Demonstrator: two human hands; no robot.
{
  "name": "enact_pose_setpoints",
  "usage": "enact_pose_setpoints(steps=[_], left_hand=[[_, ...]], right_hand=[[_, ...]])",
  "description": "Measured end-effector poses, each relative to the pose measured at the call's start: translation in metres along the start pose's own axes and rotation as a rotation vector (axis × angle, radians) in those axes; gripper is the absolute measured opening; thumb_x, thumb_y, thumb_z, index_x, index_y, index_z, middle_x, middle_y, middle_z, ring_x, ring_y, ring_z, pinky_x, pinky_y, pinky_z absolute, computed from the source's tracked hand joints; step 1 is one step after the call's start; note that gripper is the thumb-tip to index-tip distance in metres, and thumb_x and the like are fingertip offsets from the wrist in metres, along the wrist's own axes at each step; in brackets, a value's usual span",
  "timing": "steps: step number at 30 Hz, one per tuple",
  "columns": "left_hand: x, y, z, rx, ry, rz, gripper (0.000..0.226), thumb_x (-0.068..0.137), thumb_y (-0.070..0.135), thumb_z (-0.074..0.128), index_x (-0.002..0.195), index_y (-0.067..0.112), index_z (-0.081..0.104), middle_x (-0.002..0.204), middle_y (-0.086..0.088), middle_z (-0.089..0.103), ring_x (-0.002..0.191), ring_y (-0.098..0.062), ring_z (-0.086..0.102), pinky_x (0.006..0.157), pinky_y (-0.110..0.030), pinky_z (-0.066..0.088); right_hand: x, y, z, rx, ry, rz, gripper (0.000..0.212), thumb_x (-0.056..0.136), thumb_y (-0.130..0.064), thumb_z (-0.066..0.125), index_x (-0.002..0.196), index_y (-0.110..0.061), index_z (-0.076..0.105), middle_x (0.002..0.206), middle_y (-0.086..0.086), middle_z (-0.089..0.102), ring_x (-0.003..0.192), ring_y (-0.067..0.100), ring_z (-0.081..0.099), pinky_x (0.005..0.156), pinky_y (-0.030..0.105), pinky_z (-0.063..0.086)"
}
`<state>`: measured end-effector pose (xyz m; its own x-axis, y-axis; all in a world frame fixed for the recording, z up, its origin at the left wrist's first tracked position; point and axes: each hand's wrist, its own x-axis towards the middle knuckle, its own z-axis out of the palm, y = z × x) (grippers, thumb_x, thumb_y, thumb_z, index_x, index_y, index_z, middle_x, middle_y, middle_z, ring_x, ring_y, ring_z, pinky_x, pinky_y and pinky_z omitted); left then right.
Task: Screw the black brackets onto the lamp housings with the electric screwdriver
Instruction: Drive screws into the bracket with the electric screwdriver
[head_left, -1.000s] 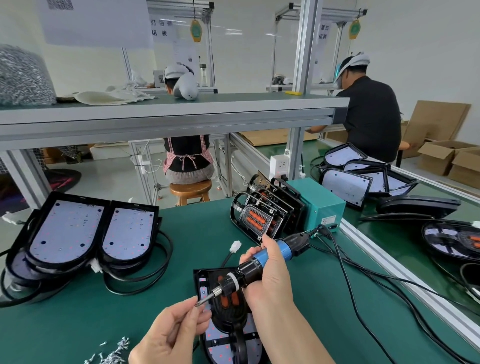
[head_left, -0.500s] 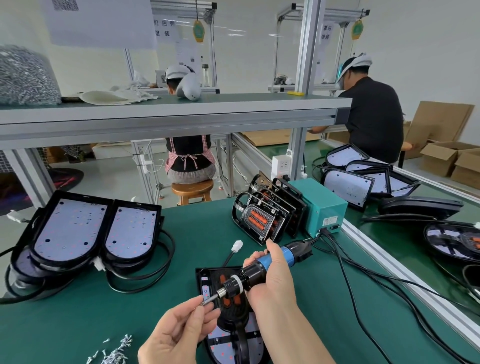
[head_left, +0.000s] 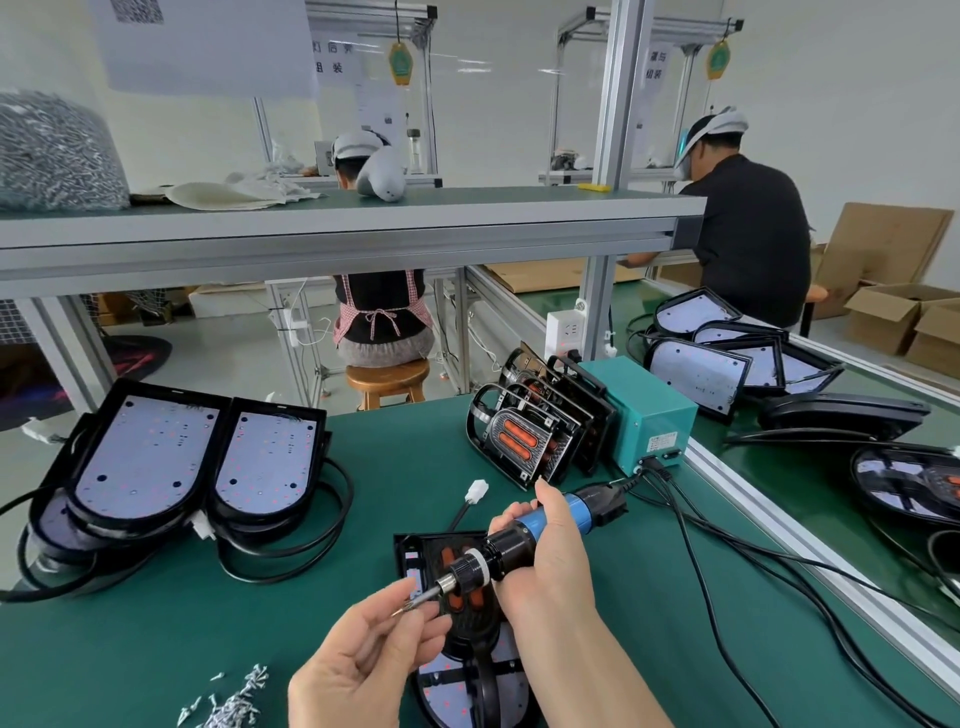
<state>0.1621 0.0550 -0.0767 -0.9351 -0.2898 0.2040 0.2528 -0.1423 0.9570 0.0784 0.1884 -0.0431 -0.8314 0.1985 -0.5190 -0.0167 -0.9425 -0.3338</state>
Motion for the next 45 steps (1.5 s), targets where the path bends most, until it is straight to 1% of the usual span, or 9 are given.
enact_pose_setpoints(steps=[5, 9, 11, 14, 21, 26, 29, 39, 45], left_hand=[[0.007, -0.003, -0.010, 0.317, 0.040, 0.035, 0.080, 0.068, -0.009, 0.084, 0.129, 0.032, 0.053, 0.087, -0.001, 0.072, 0.074, -0.006, 0.066, 0.064, -0.014, 0.051], [0.025, 0.000, -0.013, 0.537, 0.049, -0.254, 0.069, 0.064, 0.027, 0.092, 0.119, 0.020, 0.051, 0.098, -0.002, 0.059, 0.094, -0.019, 0.058, 0.081, -0.036, 0.043], [0.032, 0.003, -0.005, 0.627, -0.070, -0.391, 0.071, 0.068, 0.046, 0.086, 0.119, 0.018, 0.047, 0.095, -0.001, 0.060, 0.092, -0.019, 0.059, 0.082, -0.036, 0.043], [0.039, 0.005, 0.009, 0.741, -0.202, -0.425, 0.076, 0.071, 0.061, 0.078, 0.120, 0.021, 0.036, 0.097, 0.010, 0.054, 0.098, -0.021, 0.055, 0.083, -0.034, 0.044], [0.048, -0.009, 0.011, 0.712, -0.189, -0.472, 0.093, 0.069, 0.062, 0.079, 0.138, 0.010, 0.043, 0.131, -0.004, 0.058, 0.119, -0.025, 0.055, 0.102, -0.041, 0.045], [0.046, -0.004, 0.012, 0.667, -0.213, -0.485, 0.094, 0.047, 0.070, 0.068, 0.120, 0.013, 0.054, 0.116, -0.002, 0.064, 0.108, -0.024, 0.061, 0.098, -0.043, 0.049], [0.046, -0.003, 0.012, 0.649, -0.209, -0.490, 0.083, 0.046, 0.069, 0.069, 0.108, 0.016, 0.055, 0.107, 0.000, 0.066, 0.100, -0.023, 0.062, 0.095, -0.044, 0.050], [0.047, -0.001, 0.013, 0.630, -0.213, -0.488, 0.071, 0.049, 0.065, 0.071, 0.098, 0.016, 0.059, 0.095, -0.001, 0.069, 0.091, -0.022, 0.065, 0.090, -0.047, 0.052], [0.048, -0.005, 0.011, 0.630, -0.234, -0.501, 0.097, 0.048, 0.068, 0.071, 0.124, 0.009, 0.057, 0.113, -0.006, 0.067, 0.105, -0.027, 0.062, 0.096, -0.045, 0.051]], right_hand=[[0.005, -0.011, 0.013, 0.000, -0.036, -0.093, 0.027, 0.092, -0.015, 0.073, 0.109, -0.014, 0.052, 0.068, 0.004, 0.055, 0.047, 0.014, 0.053, 0.047, 0.028, 0.051], [0.009, -0.023, 0.032, -0.039, -0.115, -0.274, 0.019, 0.095, -0.012, 0.069, 0.102, -0.013, 0.052, 0.054, 0.000, 0.055, 0.042, 0.011, 0.052, 0.043, 0.024, 0.048], [0.012, -0.022, 0.043, -0.113, -0.153, -0.398, 0.019, 0.094, -0.012, 0.068, 0.107, -0.012, 0.054, 0.057, -0.001, 0.054, 0.047, 0.012, 0.053, 0.047, 0.024, 0.048], [0.017, -0.017, 0.059, -0.210, -0.214, -0.541, 0.020, 0.091, -0.013, 0.071, 0.104, -0.014, 0.056, 0.063, -0.001, 0.054, 0.051, 0.014, 0.053, 0.051, 0.027, 0.048], [0.021, 0.004, 0.078, -0.440, -0.432, -0.632, 0.028, 0.081, -0.025, 0.074, 0.098, -0.016, 0.054, 0.066, -0.002, 0.056, 0.052, 0.016, 0.053, 0.055, 0.029, 0.048], [0.022, 0.013, 0.077, -0.514, -0.479, -0.646, 0.026, 0.083, -0.020, 0.073, 0.096, -0.016, 0.051, 0.069, 0.003, 0.053, 0.051, 0.017, 0.052, 0.053, 0.025, 0.049], [0.024, 0.015, 0.076, -0.543, -0.488, -0.664, 0.022, 0.089, -0.015, 0.072, 0.096, -0.015, 0.052, 0.073, 0.006, 0.052, 0.051, 0.017, 0.052, 0.055, 0.024, 0.049], [0.026, 0.022, 0.080, -0.633, -0.568, -0.640, 0.022, 0.091, -0.013, 0.072, 0.097, -0.015, 0.052, 0.076, 0.008, 0.052, 0.051, 0.015, 0.053, 0.054, 0.024, 0.049], [0.025, 0.024, 0.079, -0.660, -0.615, -0.634, 0.020, 0.089, -0.013, 0.072, 0.096, -0.014, 0.053, 0.076, 0.008, 0.053, 0.055, 0.014, 0.054, 0.056, 0.024, 0.050]])
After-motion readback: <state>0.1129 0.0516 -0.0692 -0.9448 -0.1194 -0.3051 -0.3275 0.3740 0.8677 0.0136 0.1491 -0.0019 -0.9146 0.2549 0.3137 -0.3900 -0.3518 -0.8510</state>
